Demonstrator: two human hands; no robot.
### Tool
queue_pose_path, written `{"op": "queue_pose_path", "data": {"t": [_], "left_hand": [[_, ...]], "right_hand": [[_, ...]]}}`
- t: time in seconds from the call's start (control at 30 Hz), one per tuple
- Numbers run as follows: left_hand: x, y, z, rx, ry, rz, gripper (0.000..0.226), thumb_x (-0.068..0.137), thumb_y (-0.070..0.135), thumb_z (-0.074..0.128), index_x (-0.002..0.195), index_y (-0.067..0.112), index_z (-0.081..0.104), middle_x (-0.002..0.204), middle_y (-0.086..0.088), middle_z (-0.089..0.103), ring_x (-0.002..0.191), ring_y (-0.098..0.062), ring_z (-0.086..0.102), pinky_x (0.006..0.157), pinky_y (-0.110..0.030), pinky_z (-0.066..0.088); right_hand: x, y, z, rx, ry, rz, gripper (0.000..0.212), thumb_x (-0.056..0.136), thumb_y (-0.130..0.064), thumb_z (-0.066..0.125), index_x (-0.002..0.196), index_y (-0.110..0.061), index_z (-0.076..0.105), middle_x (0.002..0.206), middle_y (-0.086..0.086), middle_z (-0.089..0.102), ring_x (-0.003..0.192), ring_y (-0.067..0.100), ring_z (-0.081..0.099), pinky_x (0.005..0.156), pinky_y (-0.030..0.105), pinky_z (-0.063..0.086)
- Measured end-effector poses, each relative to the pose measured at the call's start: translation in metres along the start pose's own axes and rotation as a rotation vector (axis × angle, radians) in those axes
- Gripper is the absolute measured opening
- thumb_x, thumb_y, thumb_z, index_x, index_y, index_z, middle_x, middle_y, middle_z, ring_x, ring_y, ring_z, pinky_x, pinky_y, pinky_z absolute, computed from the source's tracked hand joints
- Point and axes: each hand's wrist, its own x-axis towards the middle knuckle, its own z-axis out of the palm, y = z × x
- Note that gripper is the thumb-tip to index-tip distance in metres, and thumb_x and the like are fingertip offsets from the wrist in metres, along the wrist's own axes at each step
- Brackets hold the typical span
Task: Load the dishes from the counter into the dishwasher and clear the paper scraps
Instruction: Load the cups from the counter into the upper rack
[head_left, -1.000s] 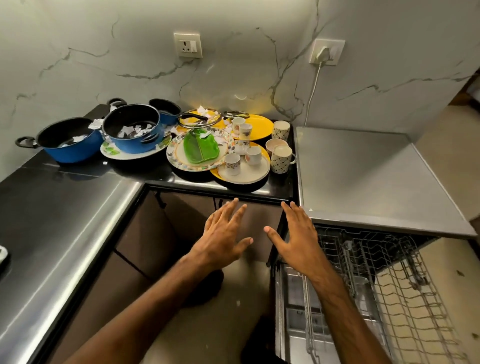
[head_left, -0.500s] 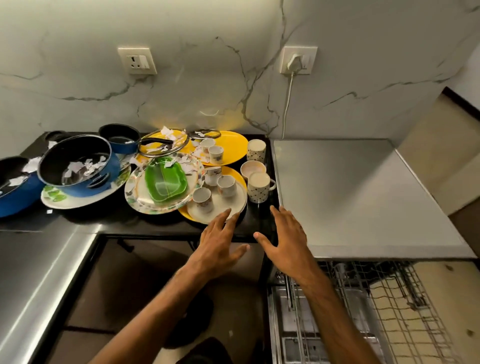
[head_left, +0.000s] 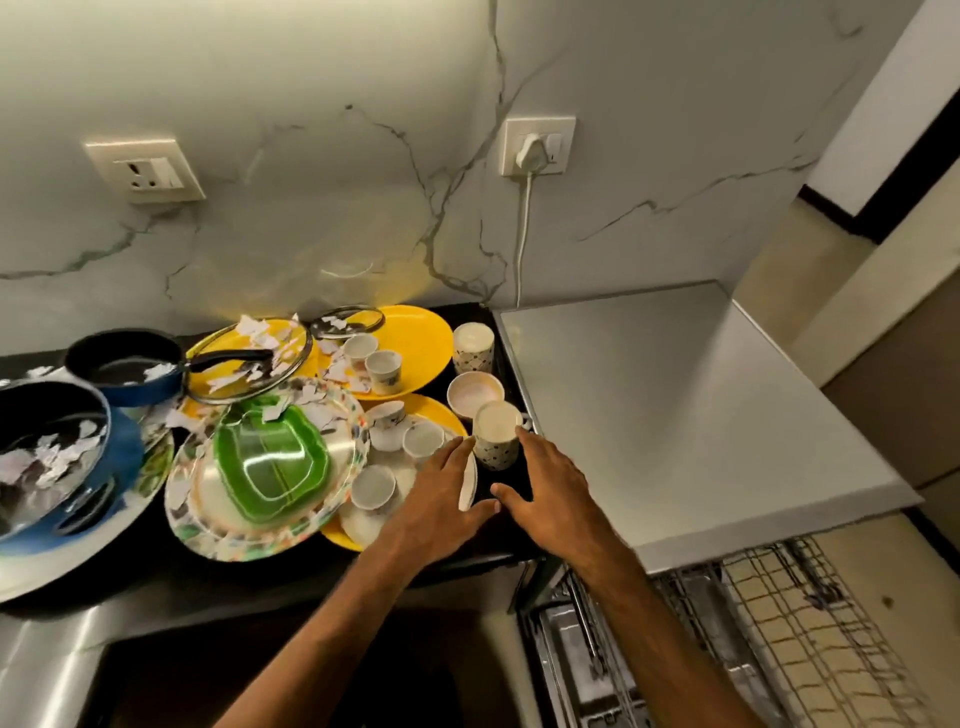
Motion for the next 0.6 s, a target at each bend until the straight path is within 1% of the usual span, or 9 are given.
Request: {"op": "queue_pose_path", "data": {"t": [0.1,0.23,0.33,0.4,0.5,0.6], "left_hand": [[0.034,-0.012,-0.003,0.012,-0.035,0.050,0.095,0.087,0.045,0.075,0.161,0.016,0.022,0.167,-0.004,0.021,0.154,-0.020,0.017,0.125,-0.037,0.020],[0.063,-0.018,0.001,0.053,-0.088,0.065,0.097,0.086,0.038,0.078,0.160,0.011,0.022,0.167,-0.010,0.021,0.154,-0.026,0.018,0.125,-0.039,0.020],[0.079,-0.022,0.003,0.056,-0.097,0.050,0.101,0.083,0.034,0.082,0.160,0.009,0.021,0.165,-0.014,0.022,0.152,-0.031,0.024,0.122,-0.041,0.024],[0.089,-0.023,0.002,0.055,-0.089,0.030,0.102,0.081,0.033,0.084,0.158,0.006,0.023,0.162,-0.017,0.027,0.149,-0.032,0.029,0.119,-0.039,0.029],[0.102,-0.022,0.000,0.051,-0.090,0.009,0.102,0.079,0.034,0.085,0.157,0.003,0.026,0.157,-0.017,0.035,0.145,-0.032,0.035,0.114,-0.038,0.034],[0.108,-0.021,0.001,0.066,-0.089,0.011,0.102,0.080,0.039,0.084,0.157,0.005,0.027,0.155,-0.017,0.036,0.142,-0.033,0.038,0.112,-0.043,0.039]], "right_hand": [[0.016,-0.009,0.004,0.027,0.047,0.057,0.086,0.097,-0.045,0.067,0.163,-0.023,0.018,0.166,0.001,0.029,0.150,0.022,0.032,0.120,0.040,0.031],[0.019,-0.011,0.008,0.084,0.060,0.131,0.087,0.097,-0.045,0.067,0.164,-0.028,0.014,0.166,-0.001,0.030,0.149,0.021,0.034,0.119,0.040,0.032],[0.019,-0.012,0.008,0.128,0.058,0.181,0.086,0.097,-0.045,0.066,0.163,-0.032,0.013,0.164,-0.001,0.033,0.148,0.021,0.036,0.119,0.040,0.033],[0.020,-0.013,0.007,0.137,0.056,0.201,0.084,0.098,-0.046,0.065,0.163,-0.033,0.013,0.164,-0.001,0.033,0.148,0.022,0.036,0.119,0.040,0.033],[0.024,-0.015,0.005,0.145,0.052,0.223,0.083,0.099,-0.046,0.064,0.164,-0.032,0.013,0.164,-0.001,0.033,0.148,0.023,0.035,0.118,0.039,0.034],[0.027,-0.017,0.005,0.163,0.073,0.232,0.081,0.098,-0.046,0.064,0.162,-0.035,0.016,0.162,-0.002,0.035,0.147,0.023,0.037,0.118,0.041,0.035]]}}
